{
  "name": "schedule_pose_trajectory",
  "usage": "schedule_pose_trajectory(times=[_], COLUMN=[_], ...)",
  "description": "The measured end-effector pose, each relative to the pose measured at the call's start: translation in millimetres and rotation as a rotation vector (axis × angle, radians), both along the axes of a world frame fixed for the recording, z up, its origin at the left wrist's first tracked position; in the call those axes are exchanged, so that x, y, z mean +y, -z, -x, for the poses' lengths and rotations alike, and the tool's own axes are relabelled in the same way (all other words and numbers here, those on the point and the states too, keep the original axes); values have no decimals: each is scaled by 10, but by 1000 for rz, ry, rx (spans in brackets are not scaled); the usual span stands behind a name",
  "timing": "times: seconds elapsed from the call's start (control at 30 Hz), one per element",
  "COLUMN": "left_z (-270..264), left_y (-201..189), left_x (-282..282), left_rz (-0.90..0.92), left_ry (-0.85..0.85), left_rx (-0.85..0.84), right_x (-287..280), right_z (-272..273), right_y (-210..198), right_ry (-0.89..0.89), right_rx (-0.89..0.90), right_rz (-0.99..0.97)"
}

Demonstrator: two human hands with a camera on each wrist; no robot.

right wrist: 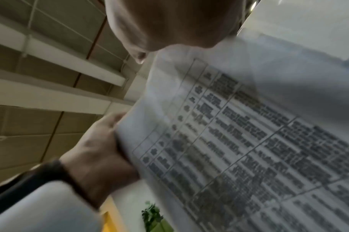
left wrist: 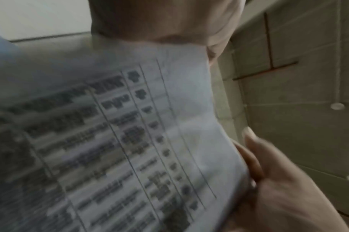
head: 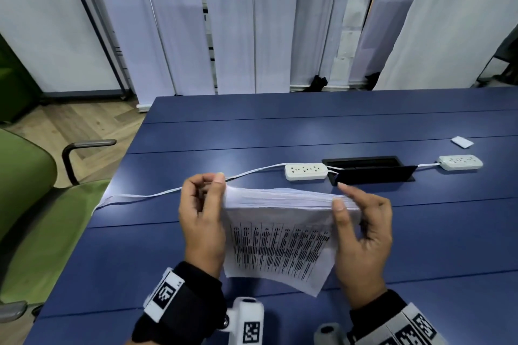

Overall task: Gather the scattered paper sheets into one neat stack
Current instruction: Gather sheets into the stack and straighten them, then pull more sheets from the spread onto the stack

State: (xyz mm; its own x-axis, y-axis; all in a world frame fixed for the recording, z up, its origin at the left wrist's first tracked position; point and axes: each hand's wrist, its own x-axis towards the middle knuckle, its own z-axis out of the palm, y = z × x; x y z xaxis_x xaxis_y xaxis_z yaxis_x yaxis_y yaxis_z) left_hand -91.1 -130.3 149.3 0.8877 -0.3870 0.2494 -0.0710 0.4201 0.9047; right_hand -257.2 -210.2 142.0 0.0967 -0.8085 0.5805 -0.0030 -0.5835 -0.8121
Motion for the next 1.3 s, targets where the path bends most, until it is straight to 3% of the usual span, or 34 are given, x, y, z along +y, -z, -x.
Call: schedule_pose_trajectory(times=[0.1, 0.23, 0.33, 0.47, 0.57, 0.63, 0.83, 1.03, 1.3], left_z=[107, -26, -2, -72, -12, -56, -184, -153, -183], left_y=[-10, 11, 6, 40, 23, 39, 340, 457, 517], left_x=[-1, -19, -9, -14, -9, 1, 110, 148, 111], left_rz=[-74, -60, -104, -50, -65, -57, -141, -165, -218], left_ry=[21, -3, 27, 41, 94, 87, 374, 525, 518], left_rx=[-125, 6, -90, -6, -106, -84, -76, 6, 31], right_x=[94, 13, 30, 17, 17, -45, -281, -297, -112], right_z=[-25, 18, 17, 73, 74, 99, 189, 154, 80], right_y=[-21, 10, 58, 127, 165, 194, 416, 480, 442], right_ry=[-59, -29, -102, -203, -290, -324, -477, -399, -291], right_rx=[24, -48, -53, -106, -110, -106, 23, 33, -77], right_rz=[46, -65, -126, -255, -334, -392, -687, -609, -551])
